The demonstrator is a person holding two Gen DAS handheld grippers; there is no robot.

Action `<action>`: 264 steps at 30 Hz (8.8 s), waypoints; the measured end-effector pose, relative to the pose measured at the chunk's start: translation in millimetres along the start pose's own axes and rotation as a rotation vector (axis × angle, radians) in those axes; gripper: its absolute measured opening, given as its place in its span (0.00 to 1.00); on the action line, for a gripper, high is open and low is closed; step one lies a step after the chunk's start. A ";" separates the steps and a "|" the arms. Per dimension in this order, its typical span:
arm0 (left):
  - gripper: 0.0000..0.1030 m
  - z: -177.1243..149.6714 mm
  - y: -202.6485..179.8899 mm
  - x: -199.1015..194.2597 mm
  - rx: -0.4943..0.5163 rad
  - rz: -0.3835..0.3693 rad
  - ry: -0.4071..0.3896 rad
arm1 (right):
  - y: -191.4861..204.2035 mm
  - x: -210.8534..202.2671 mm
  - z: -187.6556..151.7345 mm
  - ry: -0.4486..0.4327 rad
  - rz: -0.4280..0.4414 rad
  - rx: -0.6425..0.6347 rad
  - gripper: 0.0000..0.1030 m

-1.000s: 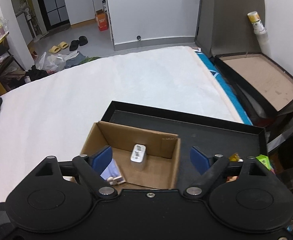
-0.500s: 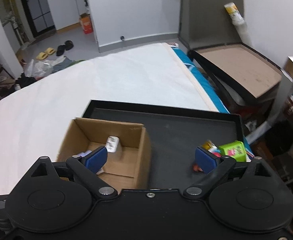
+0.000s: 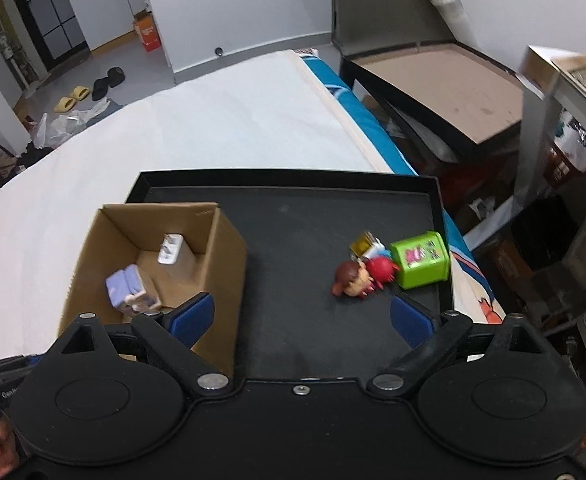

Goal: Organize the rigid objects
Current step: 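Move the right gripper to the magenta figure and lower onto it, then close the right gripper on the magenta figure, then carry the magenta figure into the cardboard box and open the right gripper, then move the right gripper over the green cube box and lower onto it, then close the right gripper on the green cube box and lift it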

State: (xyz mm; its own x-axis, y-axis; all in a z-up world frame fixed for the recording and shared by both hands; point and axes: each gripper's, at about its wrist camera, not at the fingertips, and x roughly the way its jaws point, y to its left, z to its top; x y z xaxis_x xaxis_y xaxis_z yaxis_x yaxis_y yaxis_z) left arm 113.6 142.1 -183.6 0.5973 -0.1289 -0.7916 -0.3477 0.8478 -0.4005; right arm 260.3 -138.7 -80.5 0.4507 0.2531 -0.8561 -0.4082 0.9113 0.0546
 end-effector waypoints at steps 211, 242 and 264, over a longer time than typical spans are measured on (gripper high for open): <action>0.20 3.3 -20.1 18.2 0.029 0.130 0.079 | -53.9 78.4 -25.4 -0.147 -0.127 0.117 0.87; 0.20 6.2 -26.1 35.9 0.053 0.185 0.120 | -75.6 120.4 -9.9 -0.186 -0.295 0.112 0.78; 0.20 3.5 -27.1 30.8 0.057 0.174 0.108 | -62.7 95.0 -24.9 -0.159 -0.270 0.063 0.52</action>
State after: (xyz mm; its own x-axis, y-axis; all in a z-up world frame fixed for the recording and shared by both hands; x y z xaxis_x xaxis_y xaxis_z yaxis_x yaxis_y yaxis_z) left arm 143.9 117.0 -195.6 0.4497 -0.0304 -0.8927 -0.3952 0.8895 -0.2294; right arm 309.0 -179.9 -178.1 0.6564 0.0420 -0.7532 -0.2092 0.9694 -0.1283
